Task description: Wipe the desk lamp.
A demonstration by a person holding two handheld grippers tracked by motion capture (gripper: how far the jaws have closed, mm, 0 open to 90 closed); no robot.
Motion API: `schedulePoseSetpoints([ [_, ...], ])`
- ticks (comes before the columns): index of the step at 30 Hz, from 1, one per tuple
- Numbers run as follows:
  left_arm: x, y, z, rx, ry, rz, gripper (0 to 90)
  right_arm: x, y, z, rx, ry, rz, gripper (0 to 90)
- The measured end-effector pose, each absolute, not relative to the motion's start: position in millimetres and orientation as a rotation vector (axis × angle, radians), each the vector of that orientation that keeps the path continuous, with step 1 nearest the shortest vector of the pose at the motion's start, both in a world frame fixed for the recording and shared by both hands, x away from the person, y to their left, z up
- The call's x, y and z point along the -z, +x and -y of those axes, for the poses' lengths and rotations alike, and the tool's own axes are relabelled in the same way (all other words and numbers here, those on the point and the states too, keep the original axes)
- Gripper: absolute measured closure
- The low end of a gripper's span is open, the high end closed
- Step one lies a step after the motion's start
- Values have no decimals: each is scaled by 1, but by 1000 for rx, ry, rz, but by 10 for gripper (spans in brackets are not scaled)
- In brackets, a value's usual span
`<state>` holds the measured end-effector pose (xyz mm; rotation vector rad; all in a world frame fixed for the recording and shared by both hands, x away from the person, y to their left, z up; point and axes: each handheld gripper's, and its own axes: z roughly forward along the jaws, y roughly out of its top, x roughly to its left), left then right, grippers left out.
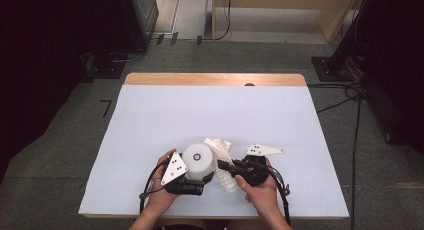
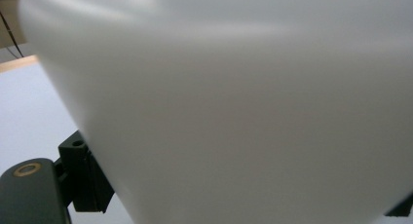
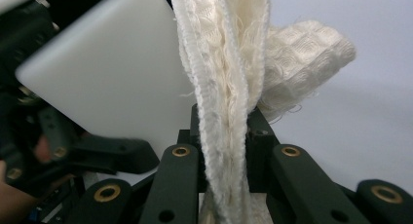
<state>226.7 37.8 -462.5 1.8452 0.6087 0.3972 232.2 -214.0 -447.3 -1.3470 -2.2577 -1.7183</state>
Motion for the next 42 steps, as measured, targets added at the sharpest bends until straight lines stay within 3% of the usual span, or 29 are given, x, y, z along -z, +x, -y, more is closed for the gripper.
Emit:
schedulePoseSetpoints([
  [6,469,228,-32,-401,1898,-597,83,426,225,220,1833,-1298,2248,790],
  [10,475,236,-34,-359,1895,-601,83,436,229,220,1787,-1343,2264,790],
  [20,489,243,-41,-401,1942,-609,82,445,236,233,1763,-1454,2222,790],
  [23,487,241,-43,-405,1912,-660,72,448,237,233,1749,-1459,2223,790],
  [25,481,238,-46,-384,1876,-679,0,448,238,234,1750,-1461,2225,790],
  [33,478,220,-31,-527,1788,-924,0,451,238,234,1736,-1477,2229,790],
  [38,484,214,-22,-586,1781,-985,74,452,236,229,1724,-1464,2239,790],
  [42,483,215,-23,-592,1789,-965,83,454,237,227,1716,-1452,2246,790],
])
